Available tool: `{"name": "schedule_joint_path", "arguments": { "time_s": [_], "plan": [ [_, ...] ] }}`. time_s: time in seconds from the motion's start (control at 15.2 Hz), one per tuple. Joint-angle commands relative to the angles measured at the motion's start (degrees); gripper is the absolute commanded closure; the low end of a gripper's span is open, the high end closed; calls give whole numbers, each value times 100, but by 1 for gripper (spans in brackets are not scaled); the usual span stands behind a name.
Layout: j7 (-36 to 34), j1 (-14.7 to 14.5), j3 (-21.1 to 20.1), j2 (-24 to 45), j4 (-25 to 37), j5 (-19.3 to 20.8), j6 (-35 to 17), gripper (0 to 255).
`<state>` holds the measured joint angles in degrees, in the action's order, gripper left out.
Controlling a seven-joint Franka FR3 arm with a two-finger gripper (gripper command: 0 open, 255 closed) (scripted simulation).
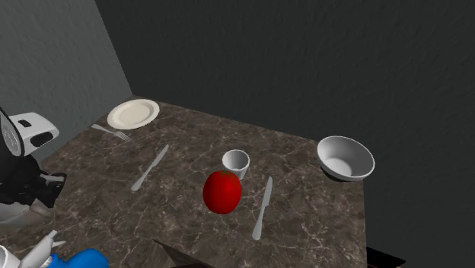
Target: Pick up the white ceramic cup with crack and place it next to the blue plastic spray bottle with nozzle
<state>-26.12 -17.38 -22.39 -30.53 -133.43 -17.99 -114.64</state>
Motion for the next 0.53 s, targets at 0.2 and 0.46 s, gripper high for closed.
{"name": "schedule_joint_path", "arguments": {
  "time_s": [0.2,0.46],
  "plan": [
    [55,-28,-58,24,-364,-67,-389,255],
    [90,-46,-117,90,-620,-118,-710,255]
  ]
}}
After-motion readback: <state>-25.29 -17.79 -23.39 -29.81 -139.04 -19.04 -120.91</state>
